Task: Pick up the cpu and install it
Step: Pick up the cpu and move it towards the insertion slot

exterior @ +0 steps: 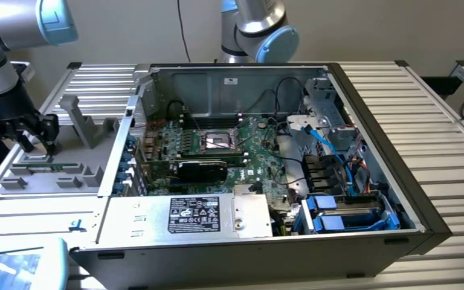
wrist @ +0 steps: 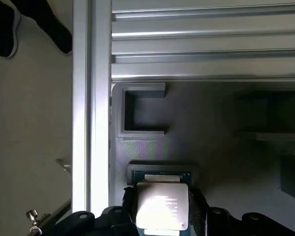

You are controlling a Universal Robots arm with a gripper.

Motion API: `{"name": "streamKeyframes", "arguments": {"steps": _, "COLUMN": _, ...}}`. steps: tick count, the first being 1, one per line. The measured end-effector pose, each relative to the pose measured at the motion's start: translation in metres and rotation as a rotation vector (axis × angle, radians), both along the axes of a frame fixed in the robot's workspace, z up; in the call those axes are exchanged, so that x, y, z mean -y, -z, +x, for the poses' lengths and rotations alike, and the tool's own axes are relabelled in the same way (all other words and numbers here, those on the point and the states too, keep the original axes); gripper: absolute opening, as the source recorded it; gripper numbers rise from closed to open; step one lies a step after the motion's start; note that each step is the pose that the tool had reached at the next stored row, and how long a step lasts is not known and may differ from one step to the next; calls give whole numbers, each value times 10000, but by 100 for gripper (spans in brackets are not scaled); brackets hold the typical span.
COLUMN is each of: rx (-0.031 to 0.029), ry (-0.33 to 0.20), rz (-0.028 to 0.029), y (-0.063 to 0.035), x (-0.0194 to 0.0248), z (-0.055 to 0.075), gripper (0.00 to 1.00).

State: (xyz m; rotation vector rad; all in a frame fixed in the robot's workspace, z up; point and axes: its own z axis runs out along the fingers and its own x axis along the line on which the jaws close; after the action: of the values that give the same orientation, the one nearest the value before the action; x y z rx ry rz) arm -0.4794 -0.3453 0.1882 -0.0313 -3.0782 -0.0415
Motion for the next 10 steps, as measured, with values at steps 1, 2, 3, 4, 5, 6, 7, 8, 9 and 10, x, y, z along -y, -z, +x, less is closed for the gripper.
{"name": "streamKeyframes", "arguments": {"steps": 1, "rx": 0, "ry": 1, "rz": 0, "y": 0, "x": 0, "z": 0, "gripper": 53}}
{"name": "streamKeyframes", "arguments": {"steps": 2, "rx": 0, "ry": 1, "rz": 0, "y": 0, "x": 0, "z": 0, "gripper": 53}}
{"name": "streamKeyframes", "arguments": {"steps": 3, "rx": 1, "ry": 2, "rz": 0, "y": 1, "x": 0, "z": 0, "gripper": 53}}
{"name": "streamKeyframes", "arguments": {"steps": 4, "rx": 1, "ry": 3, "rz": 0, "y": 1, "x": 0, "z": 0, "gripper": 53}}
{"name": "streamKeyframes", "arguments": {"steps": 5, "rx": 1, "ry": 3, "rz": 0, "y": 1, "x": 0, "z": 0, "gripper": 53}}
{"name": "streamKeyframes", "arguments": {"steps": 6, "rx": 1, "ry": 4, "rz": 0, "y": 2, "x": 0, "z": 0, "gripper": 53}}
{"name": "streamKeyframes", "arguments": {"steps": 7, "rx": 1, "ry": 5, "rz": 0, "y": 2, "x": 0, "z": 0, "gripper": 53}}
{"name": "streamKeyframes", "arguments": {"steps": 8, "rx": 1, "ry": 6, "rz": 0, "y": 2, "x": 0, "z": 0, "gripper": 53}}
{"name": "streamKeyframes", "arguments": {"steps": 9, "rx": 0, "ry": 8, "rz": 0, "y": 2, "x": 0, "z": 0, "gripper": 53}}
{"name": "streamKeyframes", "arguments": {"steps": 10, "rx": 0, "ry": 9, "rz": 0, "y": 3, "x": 0, "z": 0, "gripper": 53}}
